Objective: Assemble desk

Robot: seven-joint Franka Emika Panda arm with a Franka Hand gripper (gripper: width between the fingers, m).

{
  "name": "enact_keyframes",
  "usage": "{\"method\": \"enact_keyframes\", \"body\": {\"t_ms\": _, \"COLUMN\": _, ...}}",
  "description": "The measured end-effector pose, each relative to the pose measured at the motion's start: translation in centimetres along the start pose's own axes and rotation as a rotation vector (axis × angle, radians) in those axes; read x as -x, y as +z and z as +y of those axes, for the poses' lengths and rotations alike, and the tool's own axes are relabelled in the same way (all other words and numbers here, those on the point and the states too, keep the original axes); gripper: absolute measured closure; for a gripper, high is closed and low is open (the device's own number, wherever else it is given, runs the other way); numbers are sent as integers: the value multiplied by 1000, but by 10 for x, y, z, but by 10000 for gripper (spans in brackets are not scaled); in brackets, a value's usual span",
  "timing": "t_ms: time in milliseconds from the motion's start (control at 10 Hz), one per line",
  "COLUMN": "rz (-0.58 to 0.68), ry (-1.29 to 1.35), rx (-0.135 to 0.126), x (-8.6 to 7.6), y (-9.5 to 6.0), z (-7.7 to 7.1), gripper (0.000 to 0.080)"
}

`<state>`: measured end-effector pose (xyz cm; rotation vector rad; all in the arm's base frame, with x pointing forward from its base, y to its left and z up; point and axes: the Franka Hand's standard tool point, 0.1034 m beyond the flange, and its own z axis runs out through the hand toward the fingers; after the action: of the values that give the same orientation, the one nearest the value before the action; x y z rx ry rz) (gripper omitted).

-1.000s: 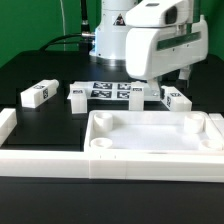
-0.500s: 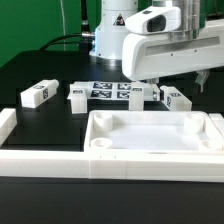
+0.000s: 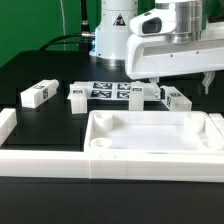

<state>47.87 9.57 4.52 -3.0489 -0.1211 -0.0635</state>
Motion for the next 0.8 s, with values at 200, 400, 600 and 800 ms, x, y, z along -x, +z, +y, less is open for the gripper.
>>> {"method": "enact_keyframes", "body": {"t_ms": 200, "rz": 4, "ry": -38, "rx": -1, "x": 5, "y": 4, "z": -5, "gripper": 151}}
{"method": "enact_keyframes", "body": {"t_ms": 400, "rz": 5, "ry": -38, "rx": -1, "x": 4, "y": 4, "z": -5, "gripper": 151}}
{"method": "enact_keyframes", "body": {"t_ms": 600, "rz": 5, "ry": -36, "rx": 0, "x": 4, "y": 4, "z": -6, "gripper": 151}}
{"method": "enact_keyframes", "body": {"t_ms": 800, "rz": 2, "ry": -77, "rx": 8, "x": 8, "y": 7, "z": -22, "gripper": 151}}
